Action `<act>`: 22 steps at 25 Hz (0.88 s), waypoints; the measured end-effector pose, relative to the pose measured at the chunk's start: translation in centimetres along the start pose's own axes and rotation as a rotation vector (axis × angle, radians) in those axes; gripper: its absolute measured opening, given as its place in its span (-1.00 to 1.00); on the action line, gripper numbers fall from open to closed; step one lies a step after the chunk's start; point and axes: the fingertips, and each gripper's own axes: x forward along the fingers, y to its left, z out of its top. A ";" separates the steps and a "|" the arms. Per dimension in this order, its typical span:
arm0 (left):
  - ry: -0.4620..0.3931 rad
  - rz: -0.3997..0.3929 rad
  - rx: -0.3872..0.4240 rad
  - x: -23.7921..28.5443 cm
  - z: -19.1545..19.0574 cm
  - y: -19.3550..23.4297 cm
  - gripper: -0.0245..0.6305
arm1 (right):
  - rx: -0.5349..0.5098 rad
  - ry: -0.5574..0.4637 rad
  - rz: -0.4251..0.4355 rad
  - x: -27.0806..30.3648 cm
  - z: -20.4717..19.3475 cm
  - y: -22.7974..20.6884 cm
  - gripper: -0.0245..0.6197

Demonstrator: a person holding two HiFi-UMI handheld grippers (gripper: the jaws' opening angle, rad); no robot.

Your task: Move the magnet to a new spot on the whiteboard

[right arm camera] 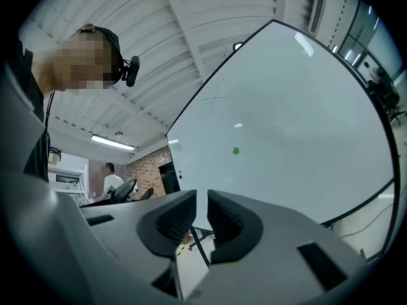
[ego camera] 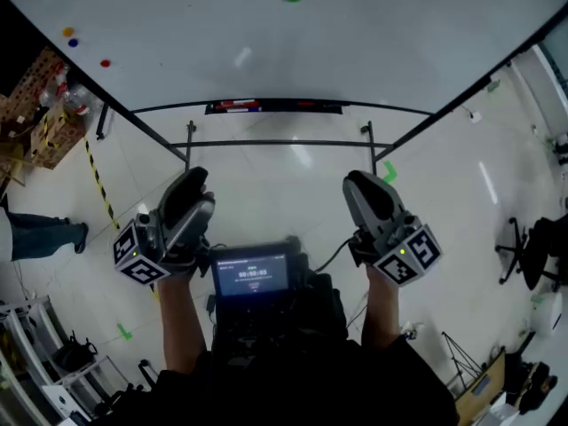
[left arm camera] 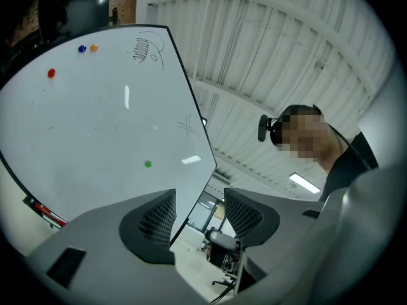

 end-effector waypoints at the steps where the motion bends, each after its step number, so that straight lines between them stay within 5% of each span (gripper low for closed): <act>1: -0.011 -0.016 -0.011 0.4 0.1 -0.1 -0.23 | 0.007 0.000 0.005 0.1 -0.1 -0.4 -0.69; 13: 0.060 -0.010 0.050 2.8 2.5 6.0 -0.24 | -0.058 0.018 -0.034 5.7 0.6 -2.3 -0.69; 22: 0.122 -0.033 0.068 2.8 7.3 13.8 -0.24 | -0.150 -0.006 -0.206 13.4 2.6 -4.4 -0.69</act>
